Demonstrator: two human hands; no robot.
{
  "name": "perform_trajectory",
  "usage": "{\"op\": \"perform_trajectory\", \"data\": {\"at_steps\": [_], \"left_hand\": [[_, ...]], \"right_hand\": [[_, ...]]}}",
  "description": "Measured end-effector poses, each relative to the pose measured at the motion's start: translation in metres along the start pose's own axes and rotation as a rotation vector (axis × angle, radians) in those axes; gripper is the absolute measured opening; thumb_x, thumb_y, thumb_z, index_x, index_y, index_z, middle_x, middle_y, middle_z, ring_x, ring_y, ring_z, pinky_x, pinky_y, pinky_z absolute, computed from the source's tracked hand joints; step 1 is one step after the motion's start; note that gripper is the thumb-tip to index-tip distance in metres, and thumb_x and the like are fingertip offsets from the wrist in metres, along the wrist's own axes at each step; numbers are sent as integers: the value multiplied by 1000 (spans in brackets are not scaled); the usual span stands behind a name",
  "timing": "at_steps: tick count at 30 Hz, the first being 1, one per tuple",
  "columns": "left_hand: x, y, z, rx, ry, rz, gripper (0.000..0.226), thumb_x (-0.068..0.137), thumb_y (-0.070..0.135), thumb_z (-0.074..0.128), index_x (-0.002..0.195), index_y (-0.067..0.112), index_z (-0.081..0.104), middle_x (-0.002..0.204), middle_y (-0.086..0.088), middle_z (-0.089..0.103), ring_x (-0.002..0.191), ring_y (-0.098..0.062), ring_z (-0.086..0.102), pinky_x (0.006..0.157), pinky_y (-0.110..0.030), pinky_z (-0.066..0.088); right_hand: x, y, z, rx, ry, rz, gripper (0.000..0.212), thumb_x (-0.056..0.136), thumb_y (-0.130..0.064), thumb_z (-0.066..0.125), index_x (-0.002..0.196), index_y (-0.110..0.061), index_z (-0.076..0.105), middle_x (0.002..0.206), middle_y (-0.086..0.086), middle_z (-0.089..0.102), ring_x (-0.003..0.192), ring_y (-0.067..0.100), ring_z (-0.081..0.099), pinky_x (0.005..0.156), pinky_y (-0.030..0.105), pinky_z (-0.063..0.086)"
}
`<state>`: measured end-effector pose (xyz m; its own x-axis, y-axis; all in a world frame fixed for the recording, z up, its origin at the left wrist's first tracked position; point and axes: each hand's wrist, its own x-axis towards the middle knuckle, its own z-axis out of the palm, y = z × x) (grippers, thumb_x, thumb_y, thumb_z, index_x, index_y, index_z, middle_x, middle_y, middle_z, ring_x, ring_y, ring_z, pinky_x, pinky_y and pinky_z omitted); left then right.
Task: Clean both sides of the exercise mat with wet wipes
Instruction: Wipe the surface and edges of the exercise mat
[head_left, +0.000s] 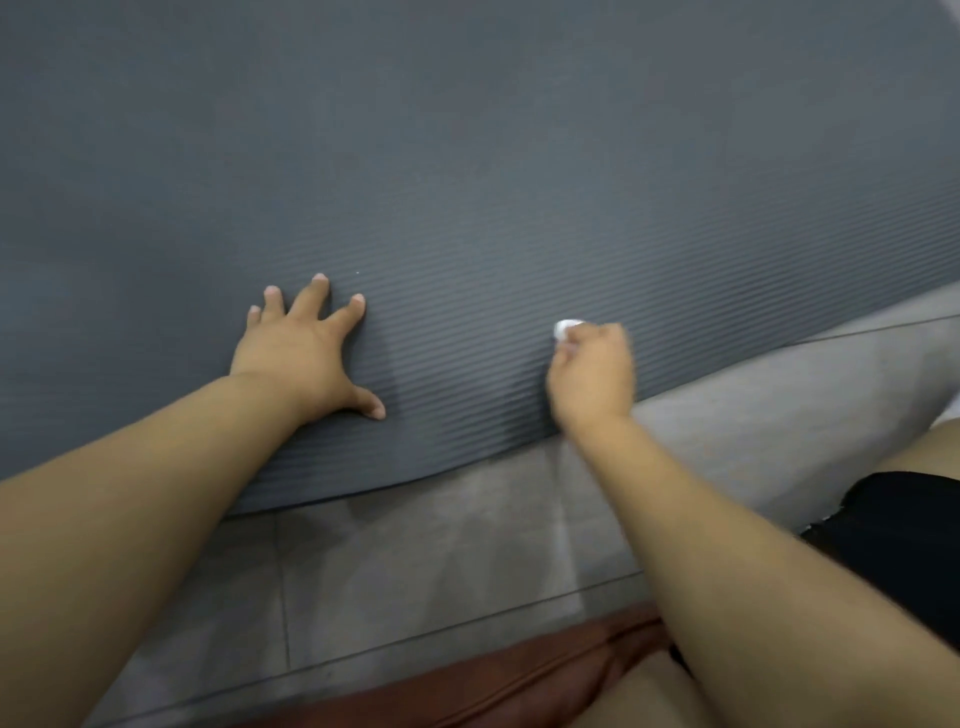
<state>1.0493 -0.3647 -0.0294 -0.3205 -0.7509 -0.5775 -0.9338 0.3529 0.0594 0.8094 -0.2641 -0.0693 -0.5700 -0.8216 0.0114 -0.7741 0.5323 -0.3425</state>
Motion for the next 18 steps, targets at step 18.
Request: {"op": "perform_trajectory", "data": {"at_steps": [18], "left_hand": [[7,-13,-15,-32,-6,26,84,75,57,68,145,44,22,157,12,9,143,-29,19,102,-42,36]], "right_hand": [[21,-31,11,3,-29,25,26,93,-11,47,114,-4,61,113,20,58,106,34,52,87,29,32]]}}
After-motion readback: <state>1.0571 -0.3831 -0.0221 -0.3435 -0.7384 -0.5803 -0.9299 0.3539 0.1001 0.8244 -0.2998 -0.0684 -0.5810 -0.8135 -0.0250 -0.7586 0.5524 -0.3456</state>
